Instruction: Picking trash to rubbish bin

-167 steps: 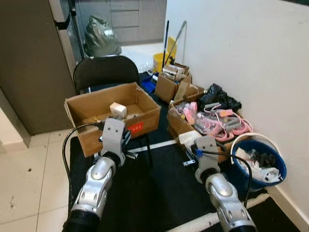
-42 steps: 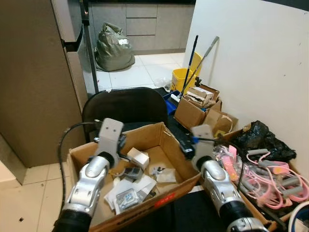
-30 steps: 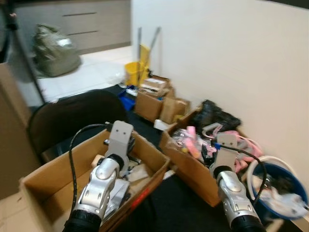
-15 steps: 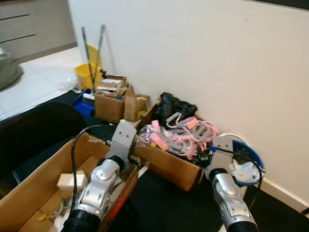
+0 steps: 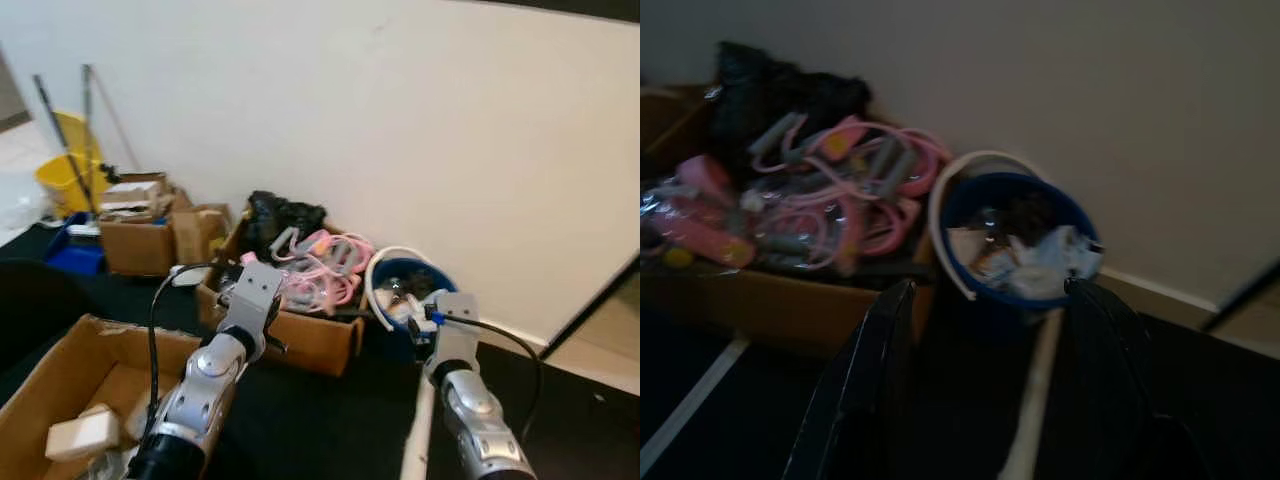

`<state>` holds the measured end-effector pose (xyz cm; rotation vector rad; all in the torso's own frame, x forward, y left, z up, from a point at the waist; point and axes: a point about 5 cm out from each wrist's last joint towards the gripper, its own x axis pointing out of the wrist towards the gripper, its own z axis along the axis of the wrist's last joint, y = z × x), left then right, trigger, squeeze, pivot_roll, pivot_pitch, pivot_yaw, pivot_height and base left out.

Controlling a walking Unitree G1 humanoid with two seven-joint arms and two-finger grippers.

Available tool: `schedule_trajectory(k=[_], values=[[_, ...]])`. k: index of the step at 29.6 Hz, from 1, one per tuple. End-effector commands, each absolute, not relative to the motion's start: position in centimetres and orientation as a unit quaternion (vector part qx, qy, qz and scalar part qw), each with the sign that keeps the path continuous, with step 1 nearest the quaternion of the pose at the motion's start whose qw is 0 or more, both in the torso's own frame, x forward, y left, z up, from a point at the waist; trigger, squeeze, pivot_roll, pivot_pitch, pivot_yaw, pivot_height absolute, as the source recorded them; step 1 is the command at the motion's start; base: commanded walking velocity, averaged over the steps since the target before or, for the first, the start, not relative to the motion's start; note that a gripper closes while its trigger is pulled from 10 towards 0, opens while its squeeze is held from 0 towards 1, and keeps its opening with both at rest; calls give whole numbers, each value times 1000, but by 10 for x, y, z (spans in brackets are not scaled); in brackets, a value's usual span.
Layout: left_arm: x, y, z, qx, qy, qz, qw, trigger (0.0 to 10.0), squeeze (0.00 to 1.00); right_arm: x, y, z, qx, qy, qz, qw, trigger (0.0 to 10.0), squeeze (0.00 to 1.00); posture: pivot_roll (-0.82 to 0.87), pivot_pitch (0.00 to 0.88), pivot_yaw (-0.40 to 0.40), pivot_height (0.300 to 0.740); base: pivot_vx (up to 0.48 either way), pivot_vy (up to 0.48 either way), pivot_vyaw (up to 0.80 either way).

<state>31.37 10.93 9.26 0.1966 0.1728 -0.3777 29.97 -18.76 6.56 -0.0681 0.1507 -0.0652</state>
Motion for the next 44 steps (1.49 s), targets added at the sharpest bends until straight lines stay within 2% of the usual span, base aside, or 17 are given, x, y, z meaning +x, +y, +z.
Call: schedule_trajectory(k=[1,44], values=[[312,110,89,100,91,-183,974,10000,0,297,-185,61,-32,88,-29,995,10000,0,-90,51,-11,740,0,0,-800],[312,104,89,90,83,-186,975,10000,0,295,-183,62,-52,96,-11,994,10000,0,-102,30,-17,740,0,0,-800]])
